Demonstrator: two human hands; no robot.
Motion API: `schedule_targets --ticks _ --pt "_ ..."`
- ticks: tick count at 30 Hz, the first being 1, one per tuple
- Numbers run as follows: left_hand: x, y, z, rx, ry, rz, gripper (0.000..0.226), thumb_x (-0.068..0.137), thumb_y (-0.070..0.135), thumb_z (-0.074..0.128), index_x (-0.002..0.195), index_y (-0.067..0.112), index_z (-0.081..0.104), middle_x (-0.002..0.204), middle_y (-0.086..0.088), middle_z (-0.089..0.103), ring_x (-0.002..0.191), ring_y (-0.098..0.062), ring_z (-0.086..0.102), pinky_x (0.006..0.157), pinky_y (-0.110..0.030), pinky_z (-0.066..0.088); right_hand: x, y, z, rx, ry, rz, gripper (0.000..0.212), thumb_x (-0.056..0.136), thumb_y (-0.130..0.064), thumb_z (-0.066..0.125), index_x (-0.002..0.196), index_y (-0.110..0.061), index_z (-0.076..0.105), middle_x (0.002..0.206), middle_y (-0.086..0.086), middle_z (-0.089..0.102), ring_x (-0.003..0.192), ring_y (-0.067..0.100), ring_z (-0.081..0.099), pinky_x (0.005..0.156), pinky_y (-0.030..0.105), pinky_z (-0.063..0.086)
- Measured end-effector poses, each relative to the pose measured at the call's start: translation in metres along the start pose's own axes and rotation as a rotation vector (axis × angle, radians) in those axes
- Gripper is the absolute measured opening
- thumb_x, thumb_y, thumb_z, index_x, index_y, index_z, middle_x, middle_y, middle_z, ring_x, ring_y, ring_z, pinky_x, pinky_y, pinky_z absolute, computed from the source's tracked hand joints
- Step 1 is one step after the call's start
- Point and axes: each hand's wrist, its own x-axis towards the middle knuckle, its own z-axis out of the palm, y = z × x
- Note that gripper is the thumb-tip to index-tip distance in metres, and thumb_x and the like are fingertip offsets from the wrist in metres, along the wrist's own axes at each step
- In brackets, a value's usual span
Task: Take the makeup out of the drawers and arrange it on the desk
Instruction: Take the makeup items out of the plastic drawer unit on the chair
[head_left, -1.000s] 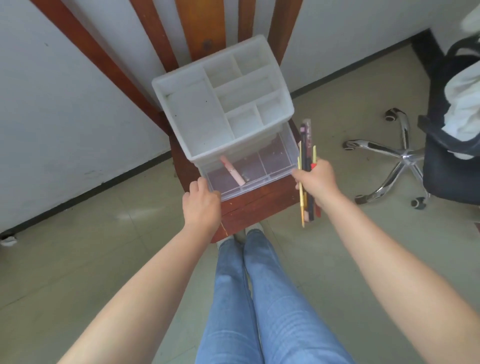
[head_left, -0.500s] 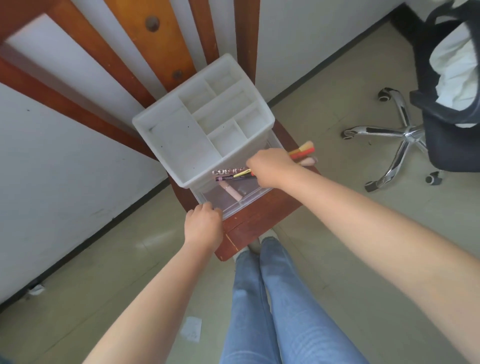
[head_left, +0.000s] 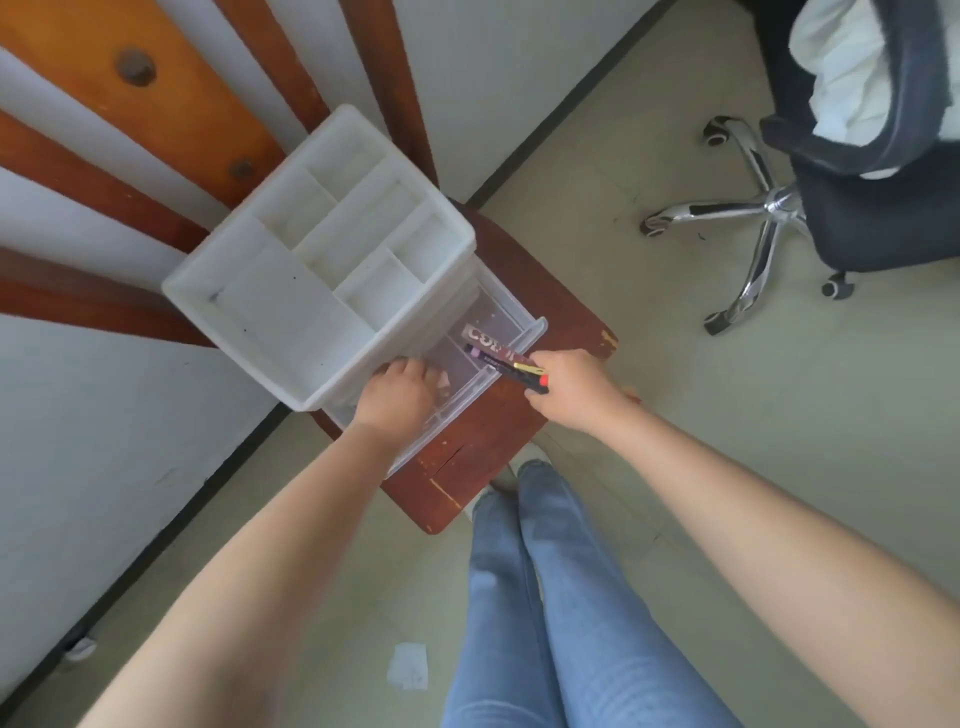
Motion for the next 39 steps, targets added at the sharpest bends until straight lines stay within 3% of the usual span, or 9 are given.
schedule_targets --ticks 6,9,12,18,21,26,29,33,39 --pt "0.002 0.014 -0.013 -0.482 0.055 -0.331 0.032 0.093 0.012 0.043 0.122 -0.001 0.040 0.120 -0.021 0.048 0.104 -0.037 0.053 0.079 -0.044 0.045 0.003 0.000 0.004 0.216 0.012 0.025 0.024 0.087 -0.019 0.055 0.109 -0.009 0.059 0.101 0.012 0.065 0.092 0.031 0.061 0.067 0.029 0.044" --pt "-0.006 0.024 -0.016 -0.562 0.104 -0.342 0.028 0.095 0.014 0.036 0.118 -0.001 0.042 0.102 -0.019 0.055 0.081 -0.033 0.053 0.061 -0.034 0.038 -0.001 0.003 0.004 0.374 -0.001 0.090 0.011 0.085 -0.014 0.055 0.095 -0.013 0.059 0.092 0.011 0.065 0.076 0.026 0.062 0.064 0.028 0.045" --pt "-0.028 0.028 -0.014 -0.570 0.187 -0.331 0.022 0.095 0.017 0.037 0.107 -0.001 0.044 0.087 -0.019 0.058 0.074 -0.034 0.055 0.059 -0.032 0.035 -0.010 0.000 0.005 0.519 -0.041 0.101 0.012 0.084 -0.012 0.057 0.078 -0.020 0.051 0.082 0.005 0.059 0.068 0.024 0.063 0.069 0.031 0.051" --pt "-0.039 0.024 -0.015 -1.090 0.201 -0.585 0.023 0.089 0.012 0.044 0.067 0.017 0.043 0.060 -0.001 0.043 0.068 -0.024 0.043 0.063 -0.031 0.039 -0.009 -0.010 0.013 0.947 -0.096 0.247 0.017 0.085 -0.012 0.061 0.097 -0.011 0.049 0.070 -0.002 0.057 0.055 0.007 0.057 0.052 0.017 0.048" --pt "-0.047 0.025 -0.016 -1.131 0.204 -0.621 0.027 0.088 0.010 0.044 0.063 0.017 0.038 0.060 -0.002 0.040 0.066 -0.021 0.039 0.058 -0.028 0.033 -0.002 -0.006 0.016 0.893 -0.095 0.300 0.016 0.084 -0.009 0.059 0.098 -0.009 0.051 0.069 -0.001 0.055 0.054 0.010 0.057 0.053 0.020 0.046" --pt "-0.061 0.011 -0.015 -1.153 0.228 -0.670 0.013 0.088 0.010 0.044 0.075 0.009 0.045 0.064 -0.006 0.042 0.064 -0.020 0.038 0.055 -0.027 0.030 0.003 -0.013 0.007 0.692 -0.071 0.155 0.013 0.086 -0.008 0.055 0.098 -0.010 0.053 0.077 0.001 0.058 0.073 0.020 0.062 0.052 0.019 0.045" --pt "-0.069 -0.003 -0.015 -1.210 0.272 -0.733 0.021 0.088 0.011 0.046 0.068 0.013 0.048 0.061 -0.003 0.043 0.063 -0.021 0.040 0.057 -0.028 0.032 0.017 -0.037 0.000 0.552 -0.076 0.019 0.017 0.082 -0.008 0.056 0.099 -0.006 0.059 0.089 0.010 0.064 0.087 0.031 0.065 0.072 0.035 0.054" --pt "-0.077 -0.015 -0.014 -1.193 0.302 -0.767 0.022 0.087 0.009 0.046 0.066 0.015 0.046 0.060 -0.002 0.042 0.059 -0.020 0.038 0.059 -0.030 0.032 0.044 -0.063 -0.003 0.326 -0.095 -0.144 0.024 0.082 -0.009 0.054 0.106 -0.006 0.058 0.099 0.015 0.064 0.095 0.031 0.061 0.067 0.027 0.041" --pt "-0.069 -0.013 -0.011 -1.227 0.318 -0.802 0.023 0.089 0.012 0.050 0.067 0.013 0.041 0.059 -0.002 0.039 0.055 -0.019 0.036 0.053 -0.028 0.029 0.054 -0.058 0.007 0.244 -0.145 -0.241 0.031 0.083 -0.010 0.052 0.114 -0.009 0.056 0.106 0.012 0.064 0.095 0.030 0.060 0.072 0.031 0.047"
